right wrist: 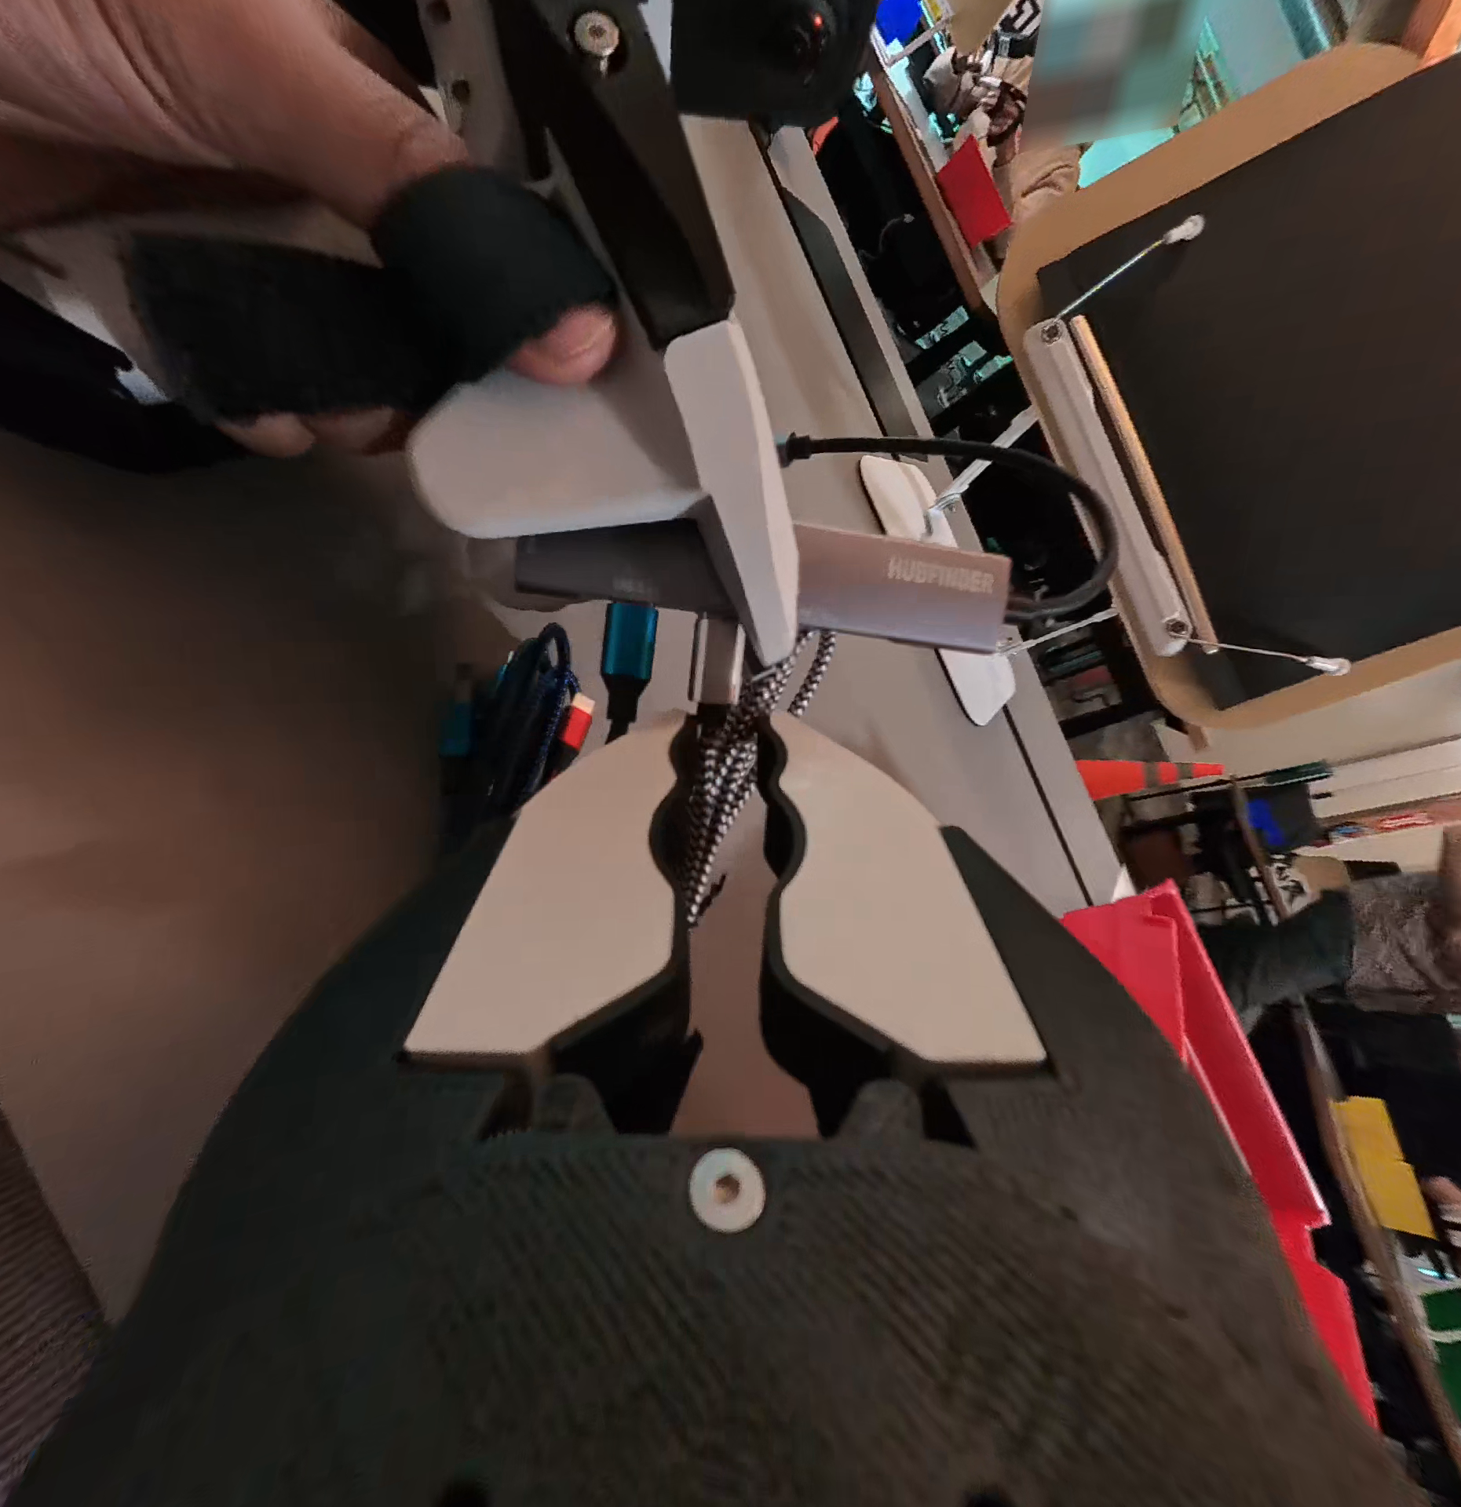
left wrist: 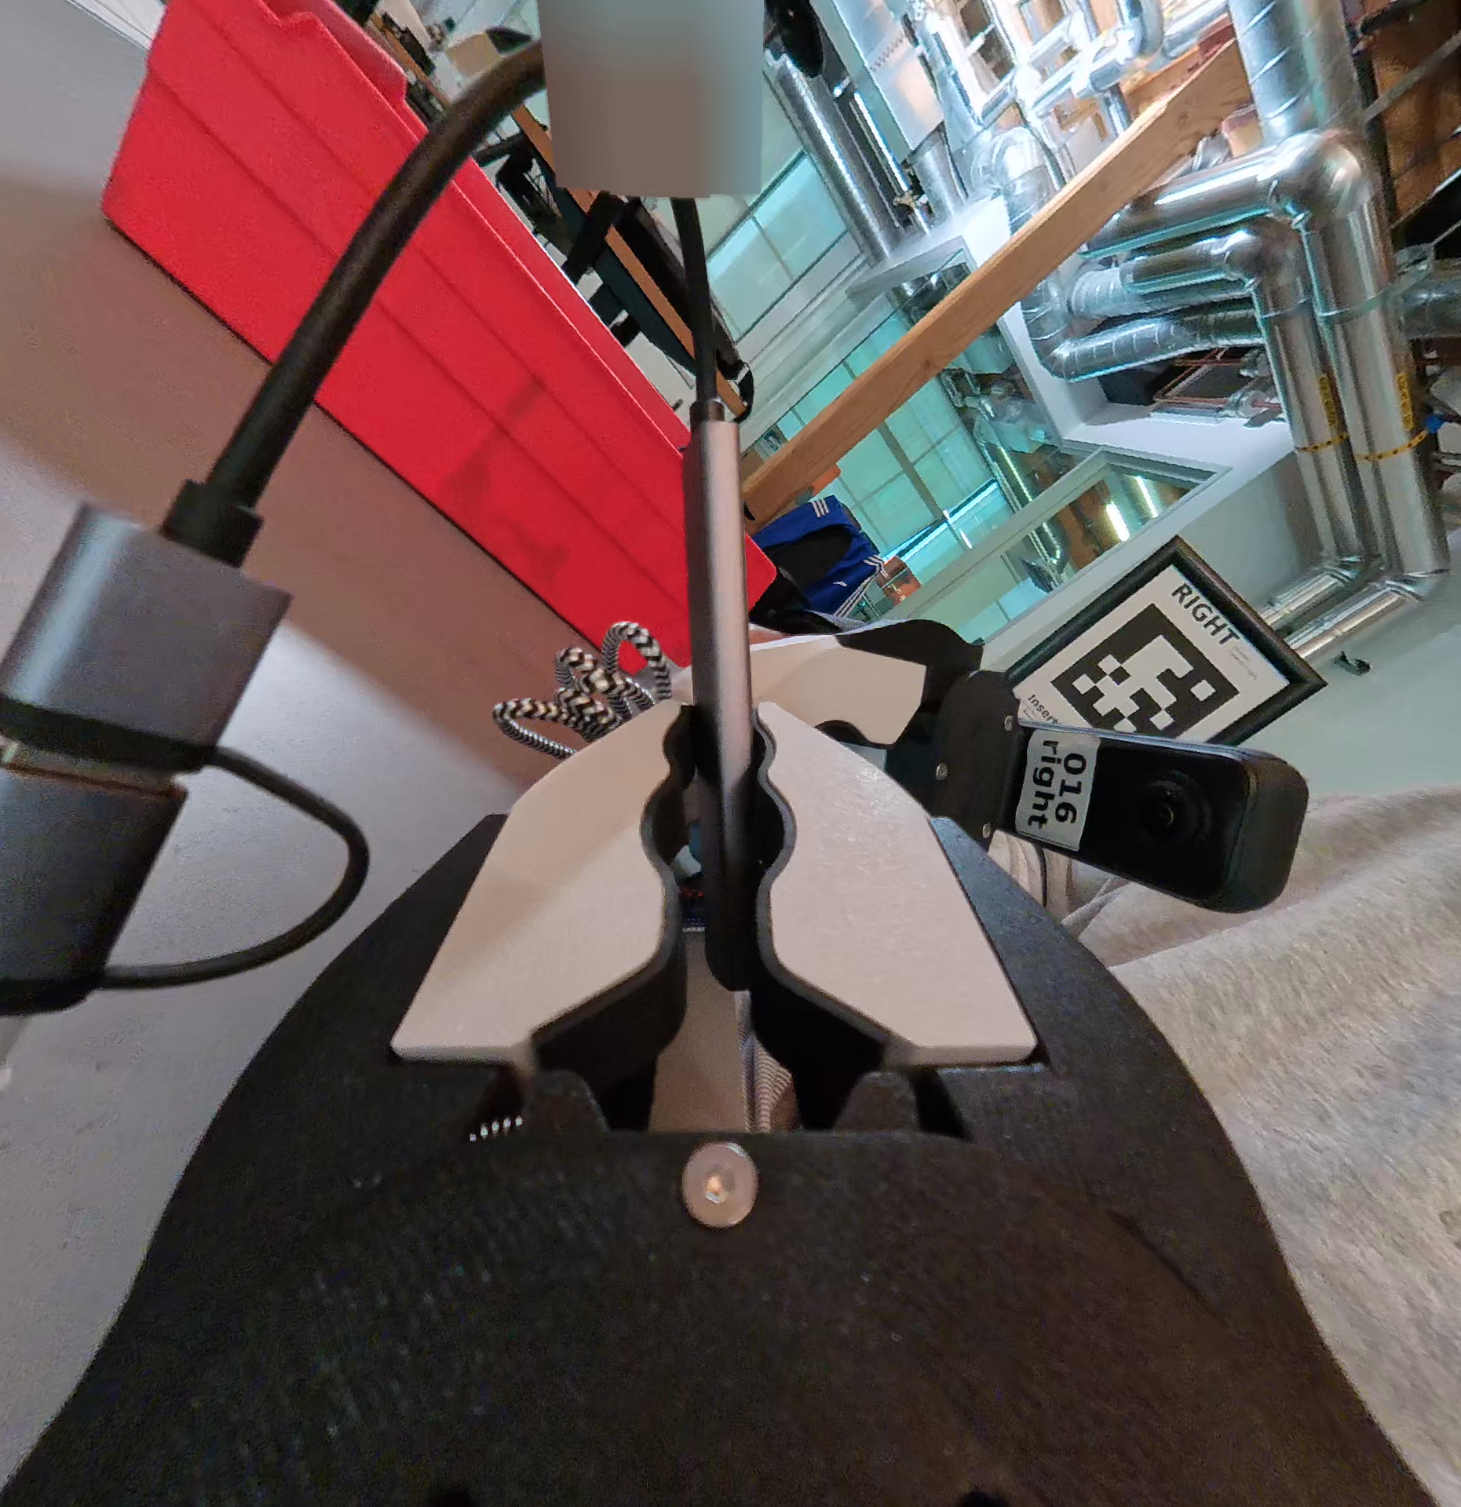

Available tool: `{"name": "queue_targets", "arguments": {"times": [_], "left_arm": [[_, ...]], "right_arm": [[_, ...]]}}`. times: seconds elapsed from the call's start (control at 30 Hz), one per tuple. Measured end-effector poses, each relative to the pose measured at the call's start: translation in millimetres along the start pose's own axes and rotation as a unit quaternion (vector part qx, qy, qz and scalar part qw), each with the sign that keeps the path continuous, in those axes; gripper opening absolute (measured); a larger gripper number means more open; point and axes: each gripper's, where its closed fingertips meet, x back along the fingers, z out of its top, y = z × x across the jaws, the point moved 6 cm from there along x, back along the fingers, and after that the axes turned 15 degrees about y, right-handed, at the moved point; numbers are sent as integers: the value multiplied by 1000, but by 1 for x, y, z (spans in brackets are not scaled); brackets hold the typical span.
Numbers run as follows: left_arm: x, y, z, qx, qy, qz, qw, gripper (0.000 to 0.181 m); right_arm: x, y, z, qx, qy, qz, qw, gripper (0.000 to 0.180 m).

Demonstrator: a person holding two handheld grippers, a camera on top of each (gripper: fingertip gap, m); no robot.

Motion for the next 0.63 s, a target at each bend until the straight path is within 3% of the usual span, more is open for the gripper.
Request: {"name": "queue_targets", "arguments": {"times": [0.03,0.17,0.33,0.63], "left_arm": [[0,0,-1,-1,-2,-1,1000,12],[-1,3,1,-10,6,-12,1000,17],[1,1,3,-13,7,-7,1000,24],[2,-3,-2,-40,-40,22,998,11]], "right_arm": [[0,-1,0,5,-2,1,1000,13],[0,-1,0,24,-13,2,1000,6],[3,9,-6,-29,-19,-11,999,6],[7,12,-12,-93,3,5,996,8]]}}
